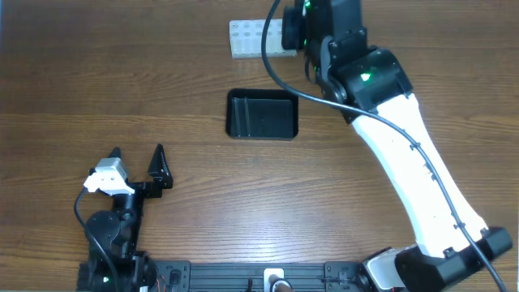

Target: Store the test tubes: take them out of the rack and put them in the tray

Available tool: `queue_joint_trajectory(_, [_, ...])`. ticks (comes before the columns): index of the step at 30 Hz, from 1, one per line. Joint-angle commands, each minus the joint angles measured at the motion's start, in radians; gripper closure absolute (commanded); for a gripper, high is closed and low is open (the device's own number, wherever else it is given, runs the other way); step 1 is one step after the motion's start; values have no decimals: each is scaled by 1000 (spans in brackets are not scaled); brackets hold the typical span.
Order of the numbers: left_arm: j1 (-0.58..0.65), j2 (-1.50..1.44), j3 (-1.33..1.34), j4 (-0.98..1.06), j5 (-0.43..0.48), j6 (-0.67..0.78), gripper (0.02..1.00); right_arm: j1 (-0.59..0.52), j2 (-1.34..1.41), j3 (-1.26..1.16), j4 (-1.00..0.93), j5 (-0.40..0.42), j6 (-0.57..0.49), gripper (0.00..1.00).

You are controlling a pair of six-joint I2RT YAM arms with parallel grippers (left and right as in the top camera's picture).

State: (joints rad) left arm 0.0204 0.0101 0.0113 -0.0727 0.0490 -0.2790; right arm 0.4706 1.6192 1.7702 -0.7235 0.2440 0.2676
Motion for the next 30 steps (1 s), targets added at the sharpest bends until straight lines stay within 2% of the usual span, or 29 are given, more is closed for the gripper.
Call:
queue_joint_trajectory(1, [6, -4, -5, -3, 6, 10, 18, 29, 84, -68, -105, -78, 111, 930])
queue_joint_trajectory(8, [6, -4, -5, -3, 6, 10, 18, 45, 215, -185, -45, -154, 152, 908])
queue_joint_trajectory(20, [6, -4, -5, -3, 6, 10, 18, 61, 423, -195, 78, -154, 217, 873])
queue_joint_trajectory(30, [6, -4, -5, -3, 6, 10, 18, 80, 458, -195, 80, -154, 233, 833])
